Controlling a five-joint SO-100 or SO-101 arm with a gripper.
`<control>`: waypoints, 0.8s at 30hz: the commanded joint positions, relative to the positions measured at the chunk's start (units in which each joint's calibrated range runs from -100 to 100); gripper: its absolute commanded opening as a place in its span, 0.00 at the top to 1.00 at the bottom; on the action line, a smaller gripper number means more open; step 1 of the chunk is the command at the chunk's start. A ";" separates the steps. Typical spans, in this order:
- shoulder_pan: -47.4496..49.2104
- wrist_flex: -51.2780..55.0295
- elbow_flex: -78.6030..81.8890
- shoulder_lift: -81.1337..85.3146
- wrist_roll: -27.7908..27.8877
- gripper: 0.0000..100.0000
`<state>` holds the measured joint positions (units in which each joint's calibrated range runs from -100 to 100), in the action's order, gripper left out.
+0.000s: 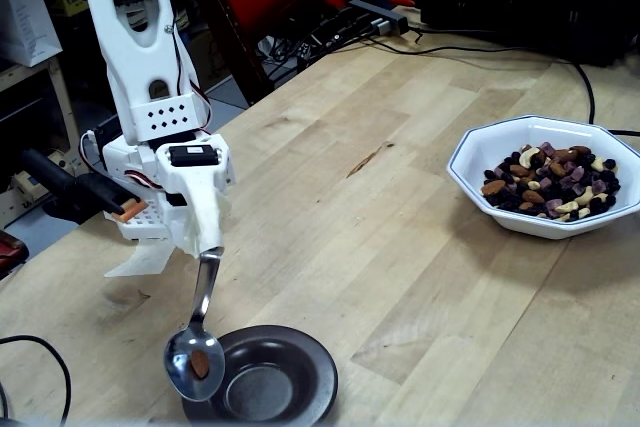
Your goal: Use spoon to transfer food from the white bowl to brown plate
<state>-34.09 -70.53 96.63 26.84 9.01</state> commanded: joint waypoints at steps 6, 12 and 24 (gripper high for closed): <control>0.24 -0.93 0.18 -5.91 0.10 0.96; 0.24 -1.56 0.18 -10.19 0.49 0.96; 0.83 -1.01 0.18 -12.33 0.68 0.96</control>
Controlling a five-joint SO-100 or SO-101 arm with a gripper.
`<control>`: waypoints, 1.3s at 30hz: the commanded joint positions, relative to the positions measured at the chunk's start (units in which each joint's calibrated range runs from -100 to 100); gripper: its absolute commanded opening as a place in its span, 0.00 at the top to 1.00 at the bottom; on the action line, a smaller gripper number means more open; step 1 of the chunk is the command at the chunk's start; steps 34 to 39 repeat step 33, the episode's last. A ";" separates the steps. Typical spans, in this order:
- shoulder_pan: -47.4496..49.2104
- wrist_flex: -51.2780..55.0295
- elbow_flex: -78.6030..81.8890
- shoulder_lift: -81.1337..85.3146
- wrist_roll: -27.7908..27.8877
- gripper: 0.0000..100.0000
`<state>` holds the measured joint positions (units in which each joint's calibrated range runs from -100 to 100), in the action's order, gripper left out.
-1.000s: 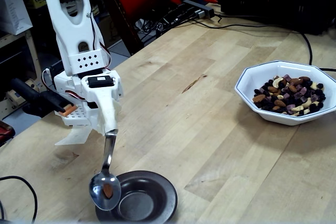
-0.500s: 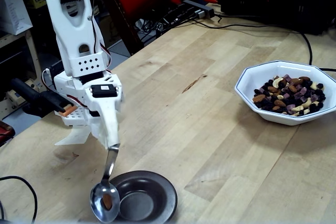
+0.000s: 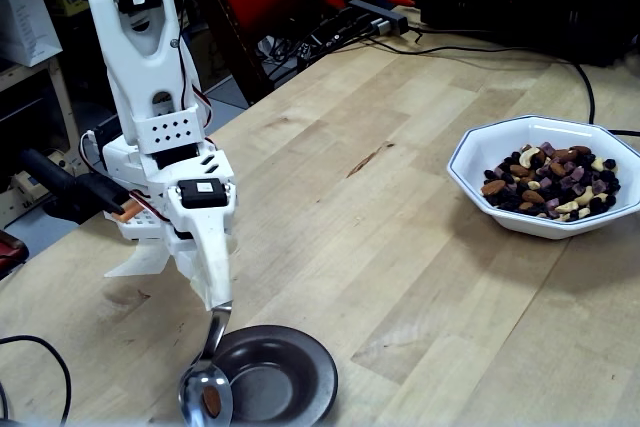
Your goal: Use spoon to transfer food from the white bowl to brown plate
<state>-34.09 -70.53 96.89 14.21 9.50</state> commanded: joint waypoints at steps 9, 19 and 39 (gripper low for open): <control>7.87 -1.01 0.64 0.38 5.57 0.96; 8.98 -1.01 0.73 0.89 8.60 0.96; 9.20 -1.01 0.73 0.55 14.31 0.96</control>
